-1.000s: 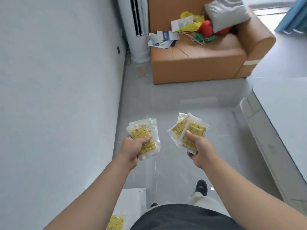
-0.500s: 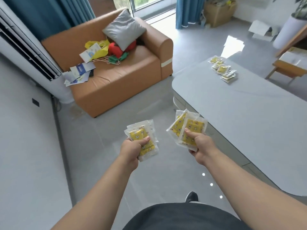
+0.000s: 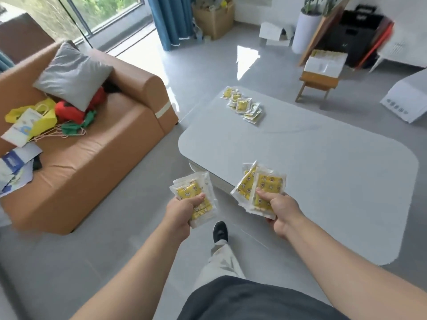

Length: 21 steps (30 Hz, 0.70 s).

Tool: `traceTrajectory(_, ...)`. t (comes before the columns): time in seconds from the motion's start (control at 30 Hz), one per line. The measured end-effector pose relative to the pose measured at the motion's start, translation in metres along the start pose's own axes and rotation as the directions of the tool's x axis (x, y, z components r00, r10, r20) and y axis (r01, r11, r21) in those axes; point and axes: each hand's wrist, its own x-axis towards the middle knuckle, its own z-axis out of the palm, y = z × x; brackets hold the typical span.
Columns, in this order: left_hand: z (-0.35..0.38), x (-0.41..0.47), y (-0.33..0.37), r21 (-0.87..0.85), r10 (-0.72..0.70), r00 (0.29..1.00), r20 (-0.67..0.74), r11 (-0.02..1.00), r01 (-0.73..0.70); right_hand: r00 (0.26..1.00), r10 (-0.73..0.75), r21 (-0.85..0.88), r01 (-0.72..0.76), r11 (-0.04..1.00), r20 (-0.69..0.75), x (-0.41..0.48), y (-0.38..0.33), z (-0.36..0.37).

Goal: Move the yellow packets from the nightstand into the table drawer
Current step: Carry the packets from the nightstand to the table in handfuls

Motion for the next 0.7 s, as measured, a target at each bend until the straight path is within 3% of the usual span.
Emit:
traceTrajectory(0.37, 0.111, 0.164, 0.152, 0.257, -0.067, 0.971, 0.23, 0.966, 0.006, 0.975, 0.005, 0.163, 0.033, 0.986, -0.224, 0.103, -0.118, 0.064)
traceTrajectory(0.7, 0.212, 0.247, 0.2, 0.35, -0.142, 0.969, 0.2, 0.934, 0.064, 0.951, 0.055, 0.256, 0.026, 0.966, -0.305, 0.184, -0.194, 0.059)
